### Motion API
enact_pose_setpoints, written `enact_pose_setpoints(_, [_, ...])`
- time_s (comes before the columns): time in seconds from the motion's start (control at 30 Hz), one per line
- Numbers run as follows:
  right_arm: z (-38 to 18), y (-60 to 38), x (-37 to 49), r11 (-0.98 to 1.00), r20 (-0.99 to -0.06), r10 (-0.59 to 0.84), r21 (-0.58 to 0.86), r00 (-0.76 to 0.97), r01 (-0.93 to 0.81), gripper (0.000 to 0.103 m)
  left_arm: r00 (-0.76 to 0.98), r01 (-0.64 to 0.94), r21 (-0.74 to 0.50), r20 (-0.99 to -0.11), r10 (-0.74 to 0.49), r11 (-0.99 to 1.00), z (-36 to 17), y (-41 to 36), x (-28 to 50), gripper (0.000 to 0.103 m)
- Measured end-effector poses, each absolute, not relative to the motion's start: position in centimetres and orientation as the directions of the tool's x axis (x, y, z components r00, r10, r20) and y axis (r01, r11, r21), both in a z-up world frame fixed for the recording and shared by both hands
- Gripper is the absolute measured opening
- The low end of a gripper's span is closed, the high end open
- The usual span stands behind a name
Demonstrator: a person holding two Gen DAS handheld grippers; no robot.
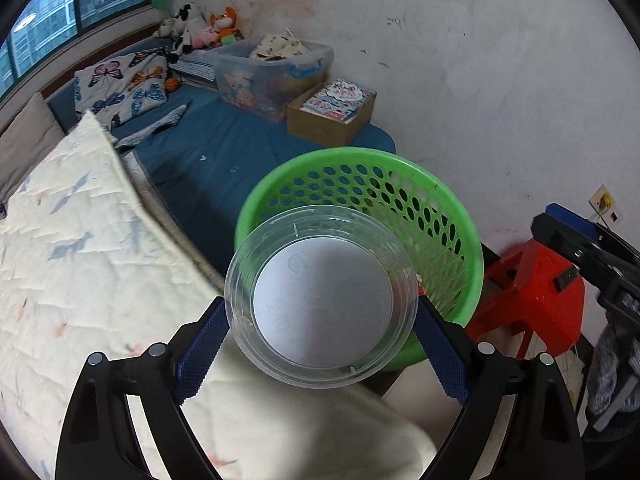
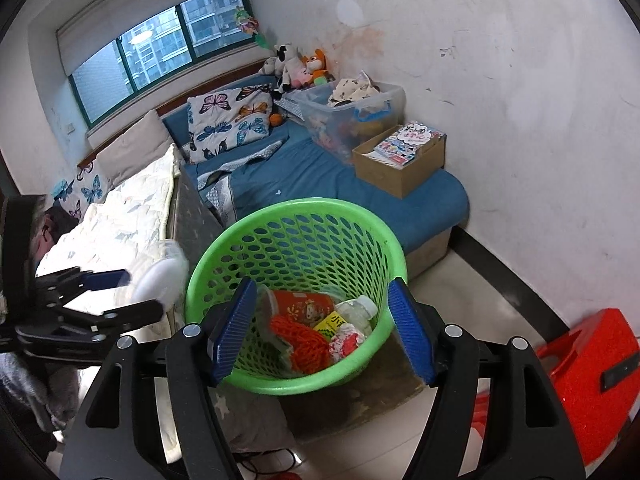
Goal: Collect trash
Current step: 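Carry the clear container over the basket and open the left gripper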
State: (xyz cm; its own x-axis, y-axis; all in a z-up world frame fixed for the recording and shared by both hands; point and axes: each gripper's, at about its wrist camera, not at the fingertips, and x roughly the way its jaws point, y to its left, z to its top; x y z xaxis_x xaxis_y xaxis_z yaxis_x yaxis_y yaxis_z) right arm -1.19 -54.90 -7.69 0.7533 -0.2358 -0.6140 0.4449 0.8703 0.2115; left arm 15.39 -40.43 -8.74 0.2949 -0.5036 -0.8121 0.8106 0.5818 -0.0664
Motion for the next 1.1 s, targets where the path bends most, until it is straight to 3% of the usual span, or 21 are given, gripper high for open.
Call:
enact_pose_setpoints(0.53, [-7.7,-55.9,-3.0,0.850,-0.599,-0.255,0.235,0.759,0.471,0.069,0.224,0.822,-0.108,-0.841,-0.492,0.560,-10.8,-44.9,15.5,0.089])
enact_pose_setpoints(1.1, [-7.2,-53.9,-3.2,0.864,-0.586,-0.217,0.257,0.781,0.433,0.069,0.266,0.802,-0.137,-0.789,-0.553,0.582,-8.1,-41.1,14.8,0.092])
